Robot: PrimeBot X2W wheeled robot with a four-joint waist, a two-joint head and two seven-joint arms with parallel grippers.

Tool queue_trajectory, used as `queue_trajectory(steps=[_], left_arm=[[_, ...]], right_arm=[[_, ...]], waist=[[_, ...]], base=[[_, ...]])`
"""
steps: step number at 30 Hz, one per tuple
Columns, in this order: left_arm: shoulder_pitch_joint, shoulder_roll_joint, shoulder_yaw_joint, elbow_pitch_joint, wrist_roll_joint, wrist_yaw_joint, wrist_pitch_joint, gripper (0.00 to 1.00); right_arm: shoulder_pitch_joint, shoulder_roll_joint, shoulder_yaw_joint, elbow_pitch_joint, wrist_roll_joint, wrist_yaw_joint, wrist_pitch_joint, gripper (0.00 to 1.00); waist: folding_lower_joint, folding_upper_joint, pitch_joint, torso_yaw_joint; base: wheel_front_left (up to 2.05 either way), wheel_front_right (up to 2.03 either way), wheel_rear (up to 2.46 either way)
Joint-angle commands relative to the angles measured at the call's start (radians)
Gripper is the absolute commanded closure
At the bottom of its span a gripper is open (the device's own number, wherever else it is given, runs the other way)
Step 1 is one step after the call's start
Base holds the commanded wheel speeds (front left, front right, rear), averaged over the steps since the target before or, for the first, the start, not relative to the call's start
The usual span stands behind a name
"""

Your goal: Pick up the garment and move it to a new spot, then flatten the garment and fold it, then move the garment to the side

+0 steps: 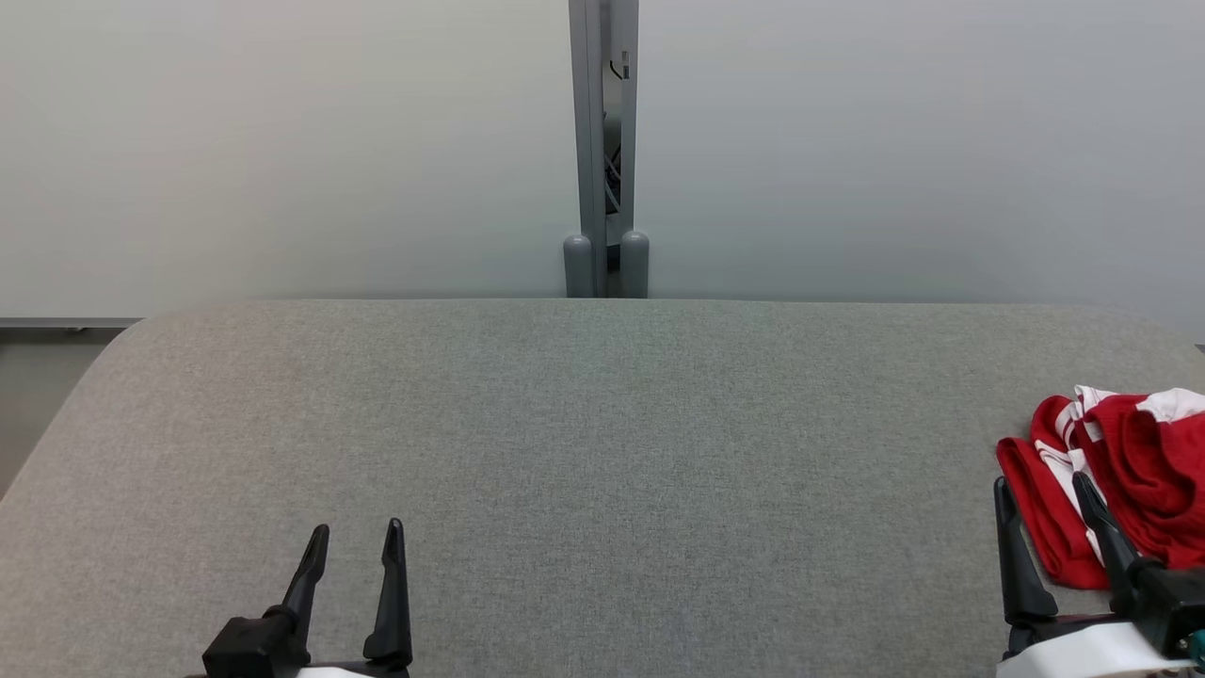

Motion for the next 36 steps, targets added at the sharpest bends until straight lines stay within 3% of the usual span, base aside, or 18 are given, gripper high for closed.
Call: queue_trajectory(steps=[1,9,13,36], left_arm=[[0.011,0.005,0.0,-0.005,0.005,0.005,-0.004,0.0],[0.01,0.005,-0.001,-0.011,0.01,0.02,-0.004,0.0],[0.011,0.005,0.002,-0.031,-0.001,-0.001,-0.004,0.0],[0.015,0.005,0.024,-0.013,-0.044,-0.018,-0.004,0.0]], right_arm=[[0.011,-0.004,-0.002,0.001,-0.003,0.0,-0.005,0.0],[0.011,-0.004,0.006,0.006,-0.012,0.0,-0.005,0.0],[0.008,-0.004,0.009,0.007,-0.006,0.0,-0.005,0.0],[0.011,-0.004,0.022,0.009,-0.011,0.0,-0.005,0.0]], waist=[[0.0,-0.0001,0.001,0.001],[0.0,-0.0001,0.001,0.004],[0.0,-0.0001,0.001,0.004],[0.0,-0.0001,-0.001,0.0]], base=[[0.0,0.0,0.0],[0.0,0.0,0.0],[0.0,0.0,0.0],[0.0,0.0,0.0]])
